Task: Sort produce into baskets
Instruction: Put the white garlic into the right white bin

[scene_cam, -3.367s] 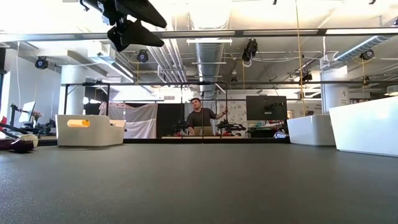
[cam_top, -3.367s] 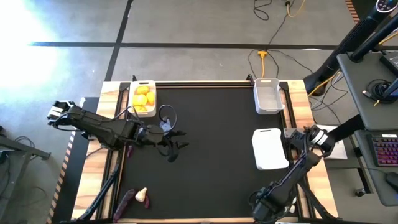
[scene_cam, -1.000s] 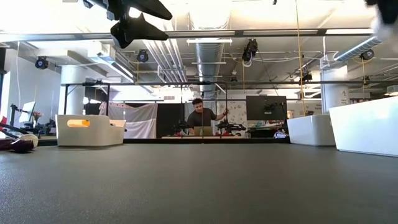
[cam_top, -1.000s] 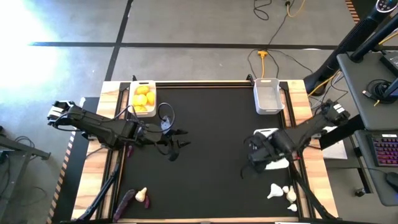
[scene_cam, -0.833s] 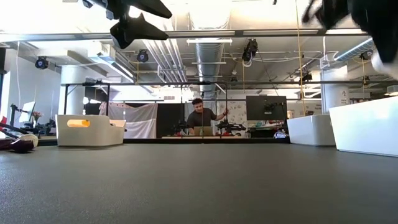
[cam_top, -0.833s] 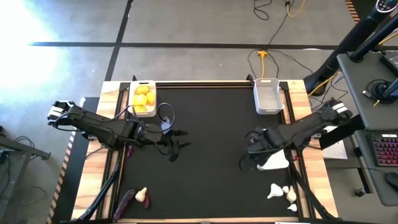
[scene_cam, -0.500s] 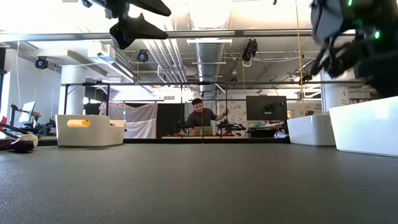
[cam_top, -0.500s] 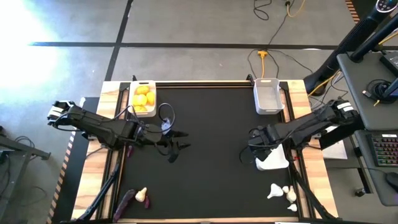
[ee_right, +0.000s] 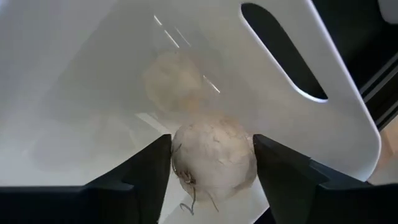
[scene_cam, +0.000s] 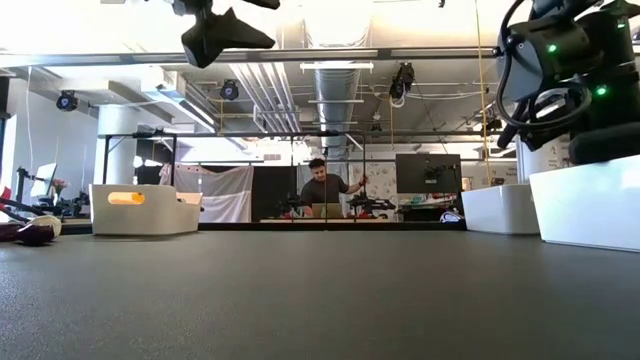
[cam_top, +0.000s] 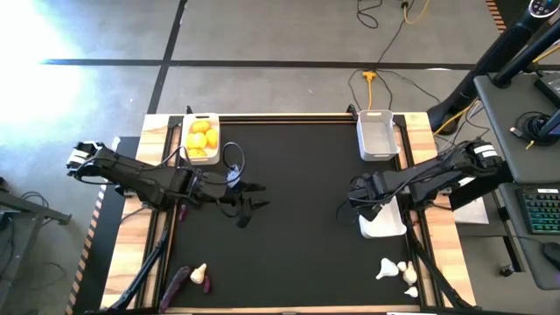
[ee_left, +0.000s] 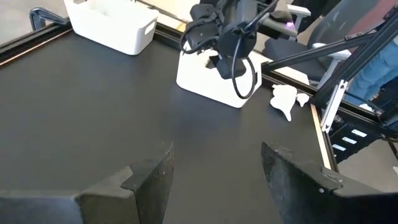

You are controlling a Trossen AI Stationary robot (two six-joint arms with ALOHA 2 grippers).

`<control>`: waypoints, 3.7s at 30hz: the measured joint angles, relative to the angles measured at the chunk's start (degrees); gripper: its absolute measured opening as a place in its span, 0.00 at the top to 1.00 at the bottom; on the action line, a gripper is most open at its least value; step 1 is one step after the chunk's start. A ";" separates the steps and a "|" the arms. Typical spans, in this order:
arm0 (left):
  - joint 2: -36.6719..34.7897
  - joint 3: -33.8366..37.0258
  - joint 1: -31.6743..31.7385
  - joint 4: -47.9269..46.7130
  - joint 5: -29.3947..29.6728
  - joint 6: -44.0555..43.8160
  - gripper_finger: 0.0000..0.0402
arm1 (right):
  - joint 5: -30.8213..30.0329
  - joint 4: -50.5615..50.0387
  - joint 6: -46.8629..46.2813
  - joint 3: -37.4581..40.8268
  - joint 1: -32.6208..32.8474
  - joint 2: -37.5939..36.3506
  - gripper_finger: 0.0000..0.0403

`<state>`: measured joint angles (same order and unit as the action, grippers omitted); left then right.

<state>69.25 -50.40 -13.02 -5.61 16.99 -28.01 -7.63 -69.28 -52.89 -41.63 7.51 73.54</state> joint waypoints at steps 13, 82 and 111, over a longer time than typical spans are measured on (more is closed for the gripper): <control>0.00 -2.76 -0.07 -2.34 0.00 0.55 0.44 | 4.46 -9.10 2.22 -10.81 0.02 -0.02 0.35; 0.00 -2.72 -0.33 -3.50 0.46 4.38 0.44 | 21.24 11.21 -12.52 -24.64 46.53 25.57 0.50; 0.11 -4.06 -1.97 -0.22 0.42 2.23 0.44 | 0.58 -16.72 2.75 -17.20 18.19 -1.73 0.52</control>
<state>69.36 -54.46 -14.98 -5.82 17.41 -25.79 -7.05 -86.00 -50.14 -58.82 25.70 71.81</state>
